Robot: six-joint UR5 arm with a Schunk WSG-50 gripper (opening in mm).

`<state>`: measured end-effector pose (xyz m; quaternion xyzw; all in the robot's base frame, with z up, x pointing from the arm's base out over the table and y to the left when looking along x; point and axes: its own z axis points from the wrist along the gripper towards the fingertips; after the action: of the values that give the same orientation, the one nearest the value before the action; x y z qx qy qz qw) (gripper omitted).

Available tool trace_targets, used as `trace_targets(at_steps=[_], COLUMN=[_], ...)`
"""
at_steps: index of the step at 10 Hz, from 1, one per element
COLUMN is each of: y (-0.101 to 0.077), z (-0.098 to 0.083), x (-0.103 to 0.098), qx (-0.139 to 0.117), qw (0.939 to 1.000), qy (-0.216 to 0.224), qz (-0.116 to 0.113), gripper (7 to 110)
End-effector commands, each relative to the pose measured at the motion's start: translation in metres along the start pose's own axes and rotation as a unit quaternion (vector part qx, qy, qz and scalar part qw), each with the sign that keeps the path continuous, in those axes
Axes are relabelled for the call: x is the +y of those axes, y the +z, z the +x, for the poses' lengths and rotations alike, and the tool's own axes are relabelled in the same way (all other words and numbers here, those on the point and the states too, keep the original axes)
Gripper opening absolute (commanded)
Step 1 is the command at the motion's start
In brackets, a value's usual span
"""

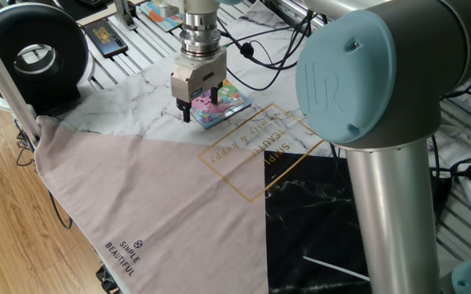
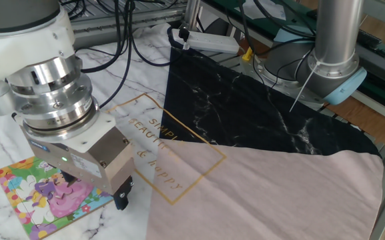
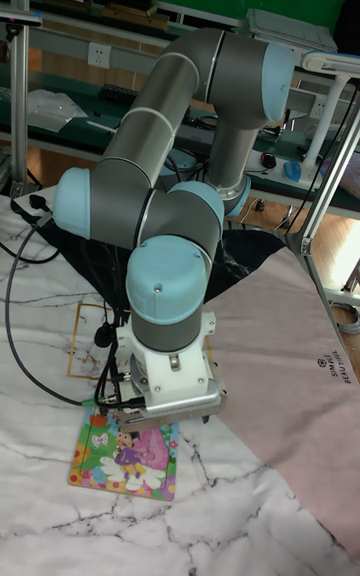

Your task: Assemble one piece of a puzzle

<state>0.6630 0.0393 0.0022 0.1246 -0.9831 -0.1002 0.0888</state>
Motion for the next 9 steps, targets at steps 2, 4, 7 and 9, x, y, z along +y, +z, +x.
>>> trace_targets(at_steps=[2, 4, 7, 9], y=[-0.0023, -0.0031, -0.0033, -0.0033], z=[-0.0056, -0.0074, -0.0090, -0.0019], x=[0.0041, 0.0058, 0.0048, -0.0019], qx=[-0.007, -0.011, -0.013, -0.005], qw=[0.9999, 0.9999, 0.9999, 0.9999], qy=[0.001, 0.001, -0.001, -0.008], qz=[-0.007, -0.010, -0.008, 0.002], gripper=[88, 88, 88, 88])
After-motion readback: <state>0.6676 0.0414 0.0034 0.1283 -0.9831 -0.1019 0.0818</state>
